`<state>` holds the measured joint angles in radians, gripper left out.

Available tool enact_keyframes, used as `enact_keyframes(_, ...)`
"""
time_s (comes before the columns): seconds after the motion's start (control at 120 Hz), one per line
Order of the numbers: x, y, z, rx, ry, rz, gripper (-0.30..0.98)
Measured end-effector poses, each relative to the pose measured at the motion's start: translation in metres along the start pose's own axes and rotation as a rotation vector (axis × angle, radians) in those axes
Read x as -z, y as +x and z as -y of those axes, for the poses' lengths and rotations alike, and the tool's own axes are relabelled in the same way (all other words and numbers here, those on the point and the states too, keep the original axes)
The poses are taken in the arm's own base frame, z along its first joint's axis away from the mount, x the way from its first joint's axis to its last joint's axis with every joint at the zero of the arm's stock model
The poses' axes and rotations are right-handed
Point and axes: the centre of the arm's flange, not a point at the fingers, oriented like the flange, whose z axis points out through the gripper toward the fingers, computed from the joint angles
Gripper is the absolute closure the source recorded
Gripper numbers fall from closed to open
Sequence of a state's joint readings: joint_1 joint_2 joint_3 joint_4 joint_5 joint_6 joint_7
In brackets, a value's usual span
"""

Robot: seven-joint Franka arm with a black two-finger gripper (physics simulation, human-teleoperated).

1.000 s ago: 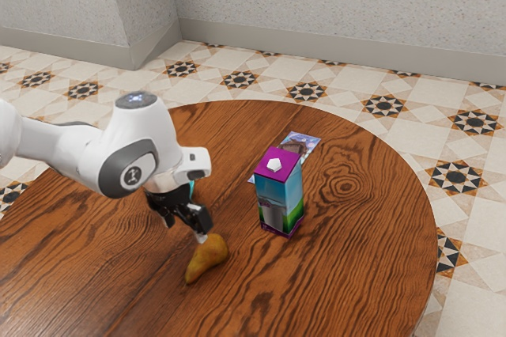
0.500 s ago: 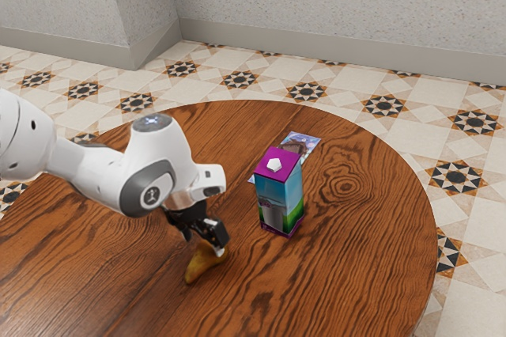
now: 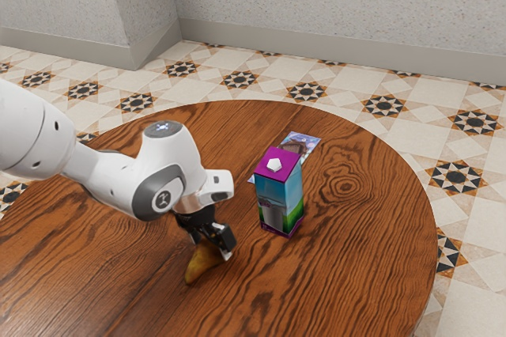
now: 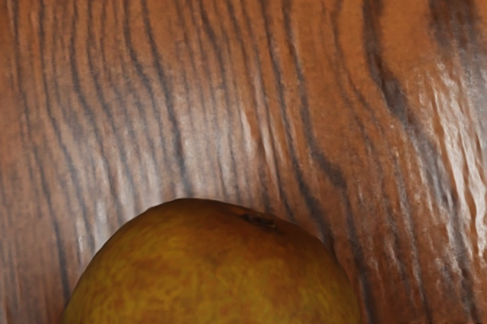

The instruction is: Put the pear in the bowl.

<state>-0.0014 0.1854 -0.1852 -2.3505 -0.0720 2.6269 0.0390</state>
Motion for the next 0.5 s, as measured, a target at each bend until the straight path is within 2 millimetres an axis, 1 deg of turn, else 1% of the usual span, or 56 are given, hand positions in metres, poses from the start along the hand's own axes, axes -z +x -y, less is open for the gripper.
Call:
enact_keyframes(0.4, -0.014, -0.002, 0.005, -0.036, -0.004, 0.021, 0.00)
enact_keyframes(0.5, -0.017, 0.001, 0.006, -0.042, -0.007, 0.021, 0.02)
